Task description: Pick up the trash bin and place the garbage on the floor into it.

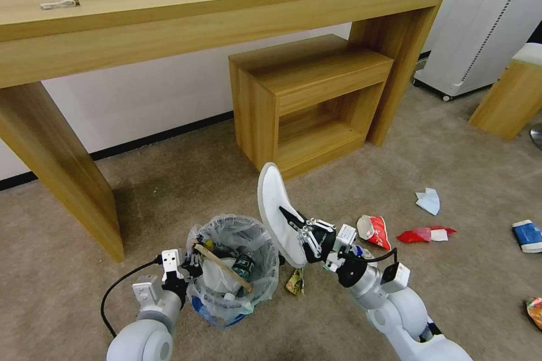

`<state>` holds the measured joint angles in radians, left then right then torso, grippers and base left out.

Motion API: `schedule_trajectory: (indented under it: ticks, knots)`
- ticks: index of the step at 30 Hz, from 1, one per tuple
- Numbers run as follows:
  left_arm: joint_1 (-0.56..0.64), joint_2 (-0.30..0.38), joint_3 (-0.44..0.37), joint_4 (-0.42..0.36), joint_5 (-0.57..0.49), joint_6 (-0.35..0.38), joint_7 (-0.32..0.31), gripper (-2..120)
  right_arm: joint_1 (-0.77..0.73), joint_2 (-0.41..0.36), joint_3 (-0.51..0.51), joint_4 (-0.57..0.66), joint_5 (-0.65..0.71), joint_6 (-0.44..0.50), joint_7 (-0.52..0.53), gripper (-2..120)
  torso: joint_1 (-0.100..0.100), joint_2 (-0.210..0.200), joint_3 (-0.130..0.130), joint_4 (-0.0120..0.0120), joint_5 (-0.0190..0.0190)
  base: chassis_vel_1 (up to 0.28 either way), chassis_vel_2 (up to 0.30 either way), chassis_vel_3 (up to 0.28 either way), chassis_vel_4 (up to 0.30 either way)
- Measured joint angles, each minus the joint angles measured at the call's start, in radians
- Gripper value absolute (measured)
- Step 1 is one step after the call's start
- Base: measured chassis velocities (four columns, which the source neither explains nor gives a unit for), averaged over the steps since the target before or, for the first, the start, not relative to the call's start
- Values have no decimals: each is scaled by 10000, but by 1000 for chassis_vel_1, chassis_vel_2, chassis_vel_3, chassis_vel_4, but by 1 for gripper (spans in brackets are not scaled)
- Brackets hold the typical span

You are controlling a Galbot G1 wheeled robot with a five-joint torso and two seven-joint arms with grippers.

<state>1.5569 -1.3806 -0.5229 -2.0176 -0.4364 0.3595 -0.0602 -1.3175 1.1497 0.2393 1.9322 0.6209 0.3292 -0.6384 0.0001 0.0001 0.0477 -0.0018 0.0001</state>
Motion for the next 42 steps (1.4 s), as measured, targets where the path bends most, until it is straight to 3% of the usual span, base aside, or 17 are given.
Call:
schedule_trajectory:
  ticks: [24,42]
  knots:
    - [-213,-244,261,260,109,45,67,3,982,119,-1480,-21,310,0,932,0,0,1,0,0,1,0,0,0,0]
    - [-288,-343,434,417,36,59,161,1,1752,581,-2372,-419,528,-5,1035,0,1,-2,5,-7,-11,0,0,0,0]
